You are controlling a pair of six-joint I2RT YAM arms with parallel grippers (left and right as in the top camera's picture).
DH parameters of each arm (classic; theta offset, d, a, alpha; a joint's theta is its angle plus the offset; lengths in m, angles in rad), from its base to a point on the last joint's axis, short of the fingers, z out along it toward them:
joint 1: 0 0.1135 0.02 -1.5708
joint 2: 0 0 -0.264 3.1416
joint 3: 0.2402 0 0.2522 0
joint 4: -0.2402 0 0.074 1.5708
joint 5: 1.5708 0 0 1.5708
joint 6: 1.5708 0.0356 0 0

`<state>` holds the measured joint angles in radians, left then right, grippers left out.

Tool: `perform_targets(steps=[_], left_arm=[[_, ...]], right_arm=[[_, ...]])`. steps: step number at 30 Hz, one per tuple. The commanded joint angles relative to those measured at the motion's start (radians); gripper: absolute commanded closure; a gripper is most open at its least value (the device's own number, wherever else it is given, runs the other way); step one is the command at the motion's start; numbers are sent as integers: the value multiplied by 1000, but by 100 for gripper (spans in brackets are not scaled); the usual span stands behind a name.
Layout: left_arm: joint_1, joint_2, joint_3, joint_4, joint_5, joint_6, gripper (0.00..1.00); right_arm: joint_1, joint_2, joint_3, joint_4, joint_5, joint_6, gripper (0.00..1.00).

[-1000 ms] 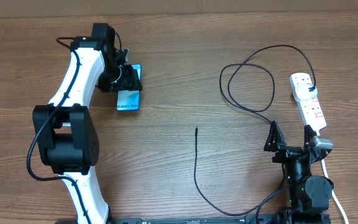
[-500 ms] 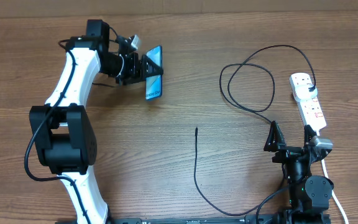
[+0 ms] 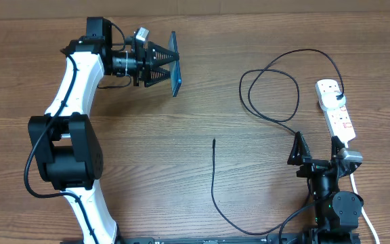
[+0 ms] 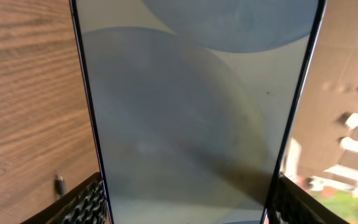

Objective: Plug charger to phone and switch on socket
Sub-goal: 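Lift the phone with the left gripper and tilt it upright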

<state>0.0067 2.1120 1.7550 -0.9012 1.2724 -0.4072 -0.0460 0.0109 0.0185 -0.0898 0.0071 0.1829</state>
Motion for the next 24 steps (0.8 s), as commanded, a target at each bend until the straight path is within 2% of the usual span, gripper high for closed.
perform_targets(steps=[1,5,17,24], left_arm=[[1,0,34,8,112,-166,96],[1,0,34,24,116,-283,96],[2,0,34,75,216,-491,96],[22,0,34,102,272,-542,96]], right_arm=[[-4,-8,-11,6,3,-5,0],[-4,-8,-11,6,3,-5,0],[-4,-8,-11,6,3,-5,0],[-4,-8,-11,6,3,-5,0]])
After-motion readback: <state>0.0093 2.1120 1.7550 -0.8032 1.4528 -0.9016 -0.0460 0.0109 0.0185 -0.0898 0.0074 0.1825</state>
